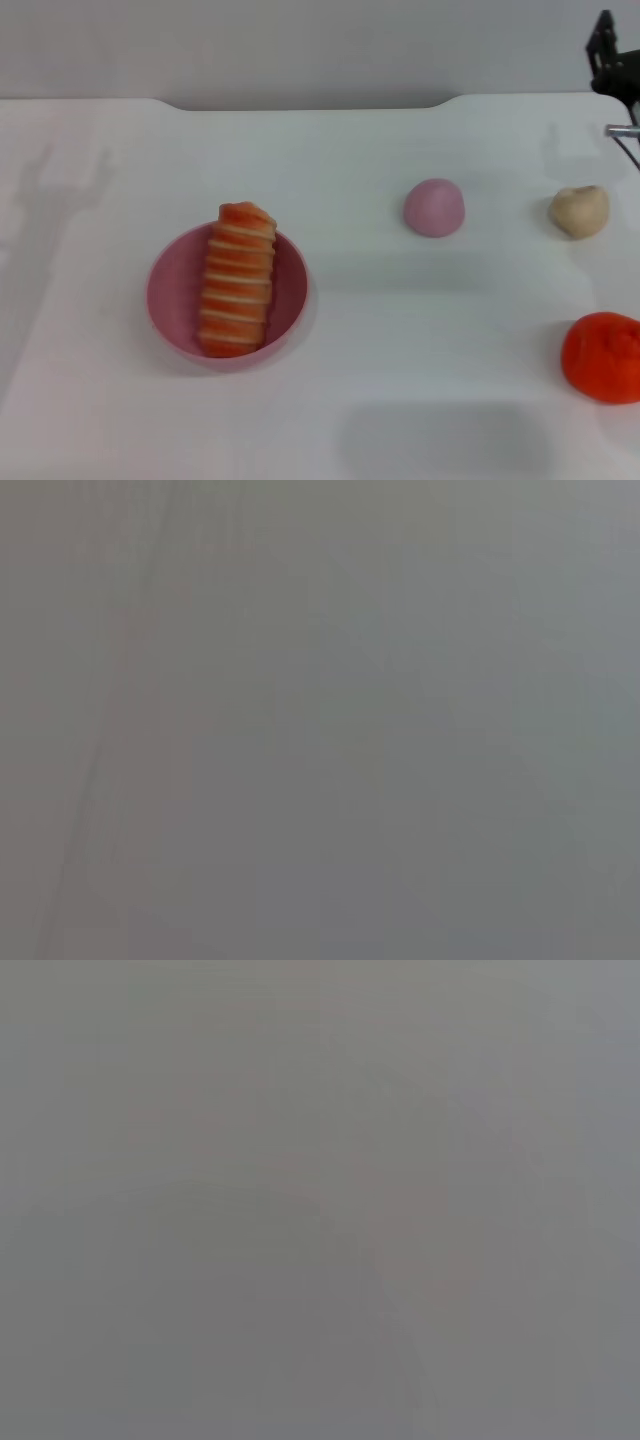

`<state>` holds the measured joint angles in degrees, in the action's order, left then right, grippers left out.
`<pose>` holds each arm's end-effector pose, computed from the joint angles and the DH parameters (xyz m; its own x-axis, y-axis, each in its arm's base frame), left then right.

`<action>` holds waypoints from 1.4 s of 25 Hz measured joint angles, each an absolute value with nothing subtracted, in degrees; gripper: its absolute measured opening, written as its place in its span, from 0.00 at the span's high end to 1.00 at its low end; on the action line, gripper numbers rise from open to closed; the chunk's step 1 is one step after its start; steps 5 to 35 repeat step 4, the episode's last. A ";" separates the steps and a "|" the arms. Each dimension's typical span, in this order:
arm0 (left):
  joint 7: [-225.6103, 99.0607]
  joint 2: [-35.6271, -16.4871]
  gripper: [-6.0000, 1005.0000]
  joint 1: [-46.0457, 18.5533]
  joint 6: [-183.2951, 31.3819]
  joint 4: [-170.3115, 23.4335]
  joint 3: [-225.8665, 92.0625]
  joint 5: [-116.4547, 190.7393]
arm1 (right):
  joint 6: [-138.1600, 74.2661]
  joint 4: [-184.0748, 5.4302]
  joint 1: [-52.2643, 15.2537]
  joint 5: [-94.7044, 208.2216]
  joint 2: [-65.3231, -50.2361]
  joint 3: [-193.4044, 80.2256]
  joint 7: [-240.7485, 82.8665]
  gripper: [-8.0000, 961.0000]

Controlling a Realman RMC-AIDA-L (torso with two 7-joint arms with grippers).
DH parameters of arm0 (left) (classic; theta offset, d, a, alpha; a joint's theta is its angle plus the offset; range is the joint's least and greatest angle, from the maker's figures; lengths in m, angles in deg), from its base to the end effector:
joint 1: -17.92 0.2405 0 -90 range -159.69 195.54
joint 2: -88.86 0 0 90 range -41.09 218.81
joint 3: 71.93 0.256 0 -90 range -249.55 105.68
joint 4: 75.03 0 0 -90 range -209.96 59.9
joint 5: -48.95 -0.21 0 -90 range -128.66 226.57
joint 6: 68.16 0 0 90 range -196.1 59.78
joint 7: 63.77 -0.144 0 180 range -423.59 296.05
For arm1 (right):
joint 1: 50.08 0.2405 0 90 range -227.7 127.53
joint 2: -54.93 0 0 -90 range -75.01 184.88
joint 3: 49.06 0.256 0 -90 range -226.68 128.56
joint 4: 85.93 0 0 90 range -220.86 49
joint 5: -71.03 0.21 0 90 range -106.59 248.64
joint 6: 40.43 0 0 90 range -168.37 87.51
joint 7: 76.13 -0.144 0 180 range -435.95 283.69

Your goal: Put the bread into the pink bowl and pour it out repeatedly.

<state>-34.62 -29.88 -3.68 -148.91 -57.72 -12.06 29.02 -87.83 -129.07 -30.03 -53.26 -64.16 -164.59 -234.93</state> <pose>-0.3116 0.3327 0.0794 0.5115 -0.3978 0.7617 0.7707 -0.1796 -0.6114 0.2555 0.3772 0.0003 0.6985 0.1013 -0.7084 -0.7136 0.0239 -0.7002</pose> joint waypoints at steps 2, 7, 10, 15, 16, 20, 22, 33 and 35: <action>-37.53 -29.88 0.19 -4.11 -148.55 -59.80 -12.02 30.32 | -88.04 -128.56 -30.01 -52.75 -64.16 -164.06 -234.94 0.41; -40.34 -29.87 0.19 -4.82 -148.09 -61.60 -11.99 31.71 | -88.08 -127.90 -29.79 -52.63 -64.16 -163.44 -234.94 0.41; -40.34 -29.87 0.19 -4.82 -148.09 -61.60 -11.99 31.71 | -88.08 -127.90 -29.79 -52.63 -64.16 -163.44 -234.94 0.41; -40.34 -29.87 0.19 -4.82 -148.09 -61.60 -11.99 31.71 | -88.08 -127.90 -29.79 -52.63 -64.16 -163.44 -234.94 0.41; -40.34 -29.87 0.19 -4.82 -148.09 -61.60 -11.99 31.71 | -88.08 -127.90 -29.79 -52.63 -64.16 -163.44 -234.94 0.41; -40.34 -29.87 0.19 -4.82 -148.09 -61.60 -11.99 31.71 | -88.08 -127.90 -29.79 -52.63 -64.16 -163.44 -234.94 0.41; -40.34 -29.87 0.19 -4.82 -148.09 -61.60 -11.99 31.71 | -88.08 -127.90 -29.79 -52.63 -64.16 -163.44 -234.94 0.41; -40.34 -29.87 0.19 -4.82 -148.09 -61.60 -11.99 31.71 | -88.08 -127.90 -29.79 -52.63 -64.16 -163.44 -234.94 0.41; -40.34 -29.87 0.19 -4.82 -148.09 -61.60 -11.99 31.71 | -88.08 -127.90 -29.79 -52.63 -64.16 -163.44 -234.94 0.41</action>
